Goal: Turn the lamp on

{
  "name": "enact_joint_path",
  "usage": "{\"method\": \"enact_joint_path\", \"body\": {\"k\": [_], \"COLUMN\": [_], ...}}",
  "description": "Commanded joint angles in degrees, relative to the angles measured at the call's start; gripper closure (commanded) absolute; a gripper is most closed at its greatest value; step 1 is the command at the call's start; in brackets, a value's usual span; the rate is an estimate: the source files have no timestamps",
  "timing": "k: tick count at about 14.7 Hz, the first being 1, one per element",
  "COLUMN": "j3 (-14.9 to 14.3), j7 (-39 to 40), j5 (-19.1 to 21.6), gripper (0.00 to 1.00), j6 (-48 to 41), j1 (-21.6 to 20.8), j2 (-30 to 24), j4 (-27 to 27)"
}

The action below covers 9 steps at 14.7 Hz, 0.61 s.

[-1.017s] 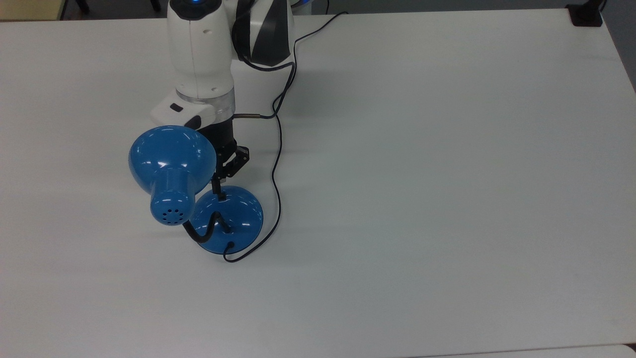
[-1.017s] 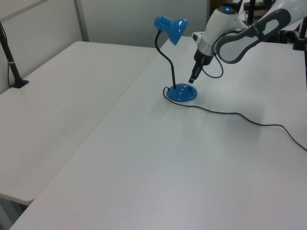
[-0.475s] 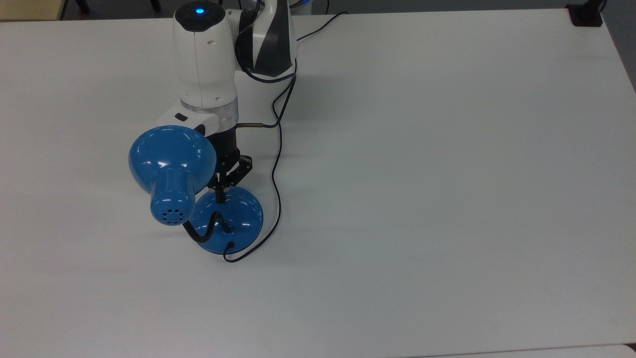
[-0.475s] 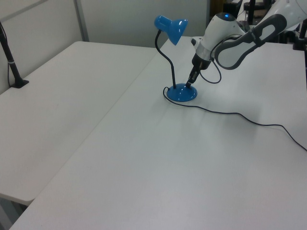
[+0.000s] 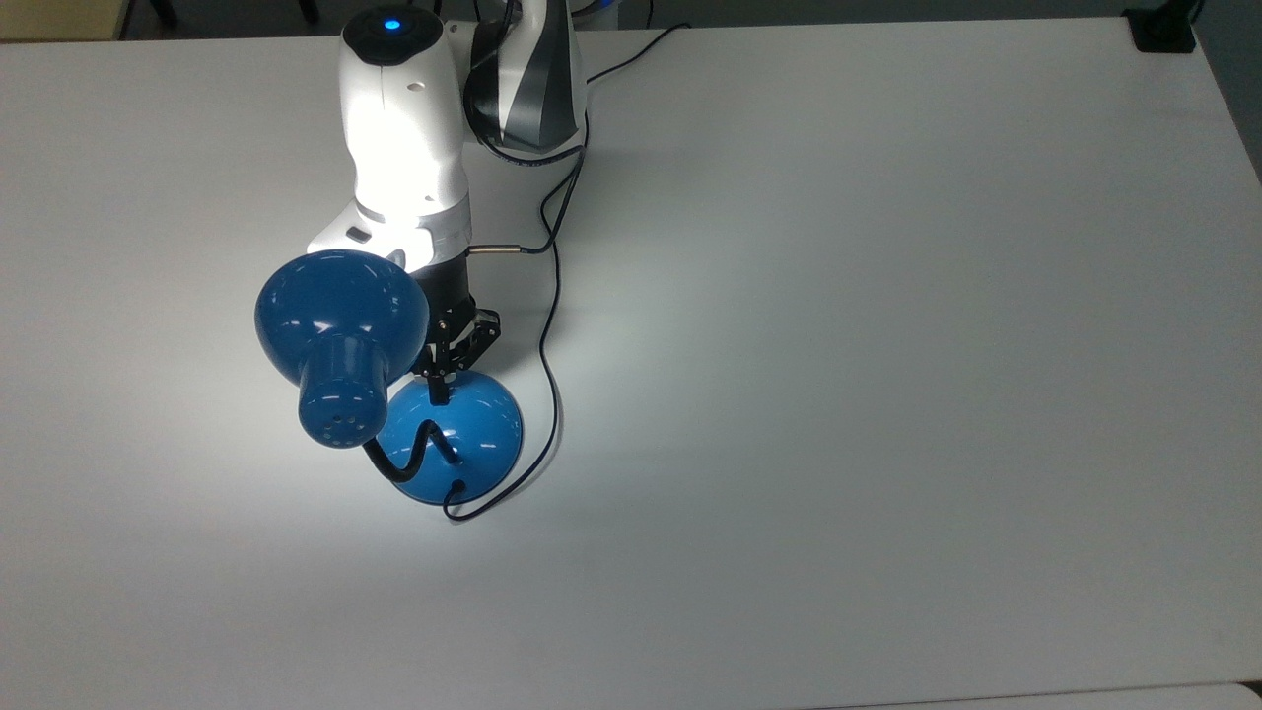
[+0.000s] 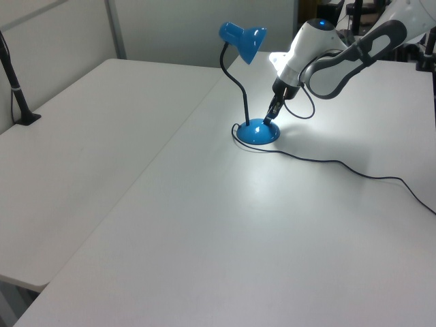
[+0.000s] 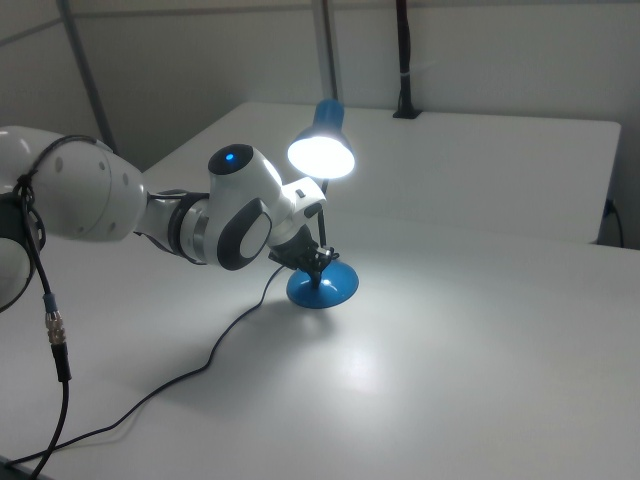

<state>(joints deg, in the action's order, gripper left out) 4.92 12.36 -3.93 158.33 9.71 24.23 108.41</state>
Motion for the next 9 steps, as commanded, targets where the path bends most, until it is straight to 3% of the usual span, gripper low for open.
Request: {"method": "enact_joint_path", "body": {"k": [1, 5, 9], "j3": [1.75, 1.85, 2.46], "j7": [0.30, 0.30, 0.04], "j5": [-0.64, -0.64, -0.64], "gripper": [1.00, 1.00, 1.00], "j6": [-4.14, -23.11, -35.96], "j1": [1.72, 1.02, -0.91], "j2": [-5.05, -11.82, -17.97], "j4": [1.97, 2.07, 1.20]}}
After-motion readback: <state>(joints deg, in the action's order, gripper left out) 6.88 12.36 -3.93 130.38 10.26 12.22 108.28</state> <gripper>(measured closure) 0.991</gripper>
